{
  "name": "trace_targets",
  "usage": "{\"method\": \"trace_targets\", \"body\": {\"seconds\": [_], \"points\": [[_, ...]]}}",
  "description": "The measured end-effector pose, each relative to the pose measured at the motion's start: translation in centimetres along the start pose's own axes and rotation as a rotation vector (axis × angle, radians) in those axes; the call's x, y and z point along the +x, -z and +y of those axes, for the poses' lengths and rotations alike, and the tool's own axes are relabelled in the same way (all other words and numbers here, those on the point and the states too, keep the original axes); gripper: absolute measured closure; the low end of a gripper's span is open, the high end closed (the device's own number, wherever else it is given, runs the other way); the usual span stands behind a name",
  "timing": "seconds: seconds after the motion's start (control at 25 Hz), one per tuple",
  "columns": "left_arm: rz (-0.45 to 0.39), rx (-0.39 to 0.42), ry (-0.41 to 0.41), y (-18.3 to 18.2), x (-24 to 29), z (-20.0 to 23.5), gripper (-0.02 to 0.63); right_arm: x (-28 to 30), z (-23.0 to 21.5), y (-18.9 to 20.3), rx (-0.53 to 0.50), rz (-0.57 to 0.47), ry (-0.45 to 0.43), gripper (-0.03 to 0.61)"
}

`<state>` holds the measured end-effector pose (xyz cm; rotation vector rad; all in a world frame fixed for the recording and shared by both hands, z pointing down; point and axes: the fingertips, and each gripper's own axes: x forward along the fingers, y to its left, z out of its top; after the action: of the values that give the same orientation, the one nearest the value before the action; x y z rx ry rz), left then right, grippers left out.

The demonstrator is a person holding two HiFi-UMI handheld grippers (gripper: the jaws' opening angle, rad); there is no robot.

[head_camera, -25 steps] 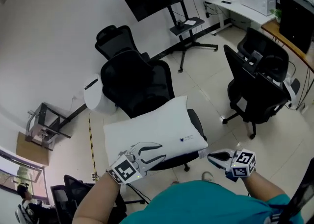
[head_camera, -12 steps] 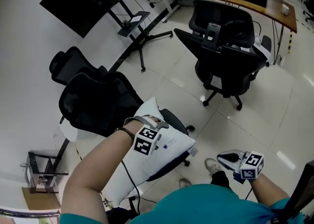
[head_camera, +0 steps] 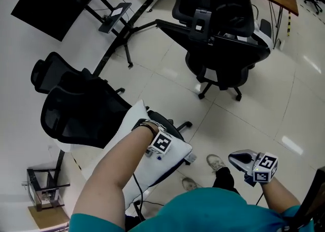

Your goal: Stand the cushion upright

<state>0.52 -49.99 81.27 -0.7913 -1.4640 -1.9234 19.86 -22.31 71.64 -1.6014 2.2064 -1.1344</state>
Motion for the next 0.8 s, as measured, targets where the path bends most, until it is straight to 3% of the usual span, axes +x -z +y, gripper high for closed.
{"method": "trace_targets", "body": {"seconds": [0.2, 0.24, 0.32, 0.4, 0.44, 0.52, 0.72, 0.8], "points": [[-0.005, -0.031, 0.097, -0.1, 0.9, 0.8, 0.073, 0.1, -0.9, 0.3, 0.027, 0.007, 0.010, 0.575], [-0.005, -0.023, 0.113, 0.1, 0.9, 0.5, 0.101, 0.2, -0.9, 0.3, 0.028, 0.008, 0.010, 0.575], [-0.018, -0.003, 0.134, 0.1, 1.0, -0.1, 0.210, 0.4, -1.0, 0.0, 0.022, 0.006, 0.013, 0.575], [-0.047, 0.003, 0.139, -0.1, 0.8, -0.8, 0.365, 0.5, -1.3, -0.7, 0.002, -0.001, 0.023, 0.575], [-0.073, 0.000, 0.132, -0.2, 0.6, -1.1, 0.434, 0.7, -1.4, -1.2, -0.011, -0.006, 0.026, 0.575], [-0.135, -0.010, 0.096, -0.5, -0.5, -1.6, 0.497, 1.1, -1.5, -2.2, -0.038, -0.017, 0.027, 0.575], [-0.176, -0.065, 0.008, 1.5, -5.1, -5.5, 0.537, 2.7, -0.7, -5.3, -0.101, -0.050, 0.002, 0.575], [-0.257, -0.071, -0.054, 1.6, -7.7, -7.3, 0.541, 3.4, 0.0, -6.3, -0.123, -0.062, -0.015, 0.575]]}}
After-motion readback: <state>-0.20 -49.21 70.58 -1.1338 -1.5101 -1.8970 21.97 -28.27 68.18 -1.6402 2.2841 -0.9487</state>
